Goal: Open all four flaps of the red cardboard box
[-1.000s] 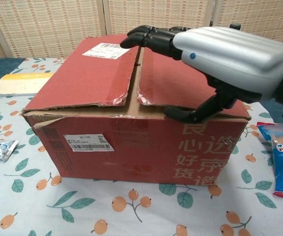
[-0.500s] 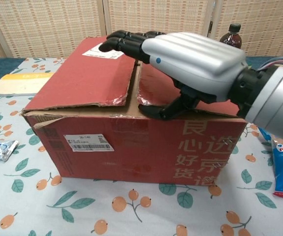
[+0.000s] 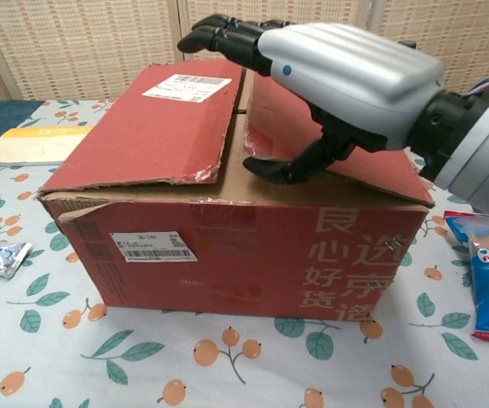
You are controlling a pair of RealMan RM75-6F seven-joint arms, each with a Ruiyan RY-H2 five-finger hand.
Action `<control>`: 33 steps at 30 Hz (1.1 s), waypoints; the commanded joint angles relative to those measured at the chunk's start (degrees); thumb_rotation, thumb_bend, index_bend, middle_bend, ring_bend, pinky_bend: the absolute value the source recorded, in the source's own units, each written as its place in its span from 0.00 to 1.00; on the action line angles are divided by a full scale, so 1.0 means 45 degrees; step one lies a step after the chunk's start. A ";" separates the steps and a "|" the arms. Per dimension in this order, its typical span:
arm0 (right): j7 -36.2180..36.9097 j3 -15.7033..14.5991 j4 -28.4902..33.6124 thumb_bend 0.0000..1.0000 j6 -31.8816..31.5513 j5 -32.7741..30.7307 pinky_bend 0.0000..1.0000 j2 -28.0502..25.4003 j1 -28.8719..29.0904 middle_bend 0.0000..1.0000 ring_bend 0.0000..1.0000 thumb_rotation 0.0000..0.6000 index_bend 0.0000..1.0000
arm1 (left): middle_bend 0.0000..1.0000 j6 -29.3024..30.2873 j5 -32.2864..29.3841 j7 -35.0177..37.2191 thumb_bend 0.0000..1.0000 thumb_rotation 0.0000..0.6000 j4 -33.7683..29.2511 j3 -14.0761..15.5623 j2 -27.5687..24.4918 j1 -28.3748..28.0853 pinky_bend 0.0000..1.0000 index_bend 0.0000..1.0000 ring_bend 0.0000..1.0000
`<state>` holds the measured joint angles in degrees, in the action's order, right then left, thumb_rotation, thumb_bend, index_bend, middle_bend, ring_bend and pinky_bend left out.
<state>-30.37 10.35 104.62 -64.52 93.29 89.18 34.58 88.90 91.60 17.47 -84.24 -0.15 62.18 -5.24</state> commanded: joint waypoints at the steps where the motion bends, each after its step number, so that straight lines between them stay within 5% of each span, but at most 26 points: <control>1: 0.0172 -0.0121 0.0104 0.40 -0.0390 0.0253 0.00 -0.0215 -0.0142 0.00 0.00 1.00 0.00 | 0.00 -0.0028 0.0039 -0.0214 0.36 1.00 -0.0007 0.0009 0.0026 -0.0020 0.05 0.00 0.00; 17: 0.1668 -0.1322 0.0096 0.40 -0.3988 0.2817 0.00 -0.1659 -0.1847 0.00 0.00 1.00 0.00 | 0.00 0.0225 0.0459 -0.1415 0.36 1.00 -0.0184 0.0110 0.0292 0.0025 0.05 0.00 0.00; 33: 0.3049 -0.2756 -0.1937 0.40 -0.8405 0.4419 0.00 -0.2098 -0.4874 0.00 0.00 1.00 0.00 | 0.00 0.0001 0.0491 -0.1996 0.36 1.00 -0.0320 0.0177 0.0397 -0.0045 0.05 0.00 0.00</control>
<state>-17.73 -0.70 97.94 -99.26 111.33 79.75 15.08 88.94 93.78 8.54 -85.67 0.62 63.95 -5.43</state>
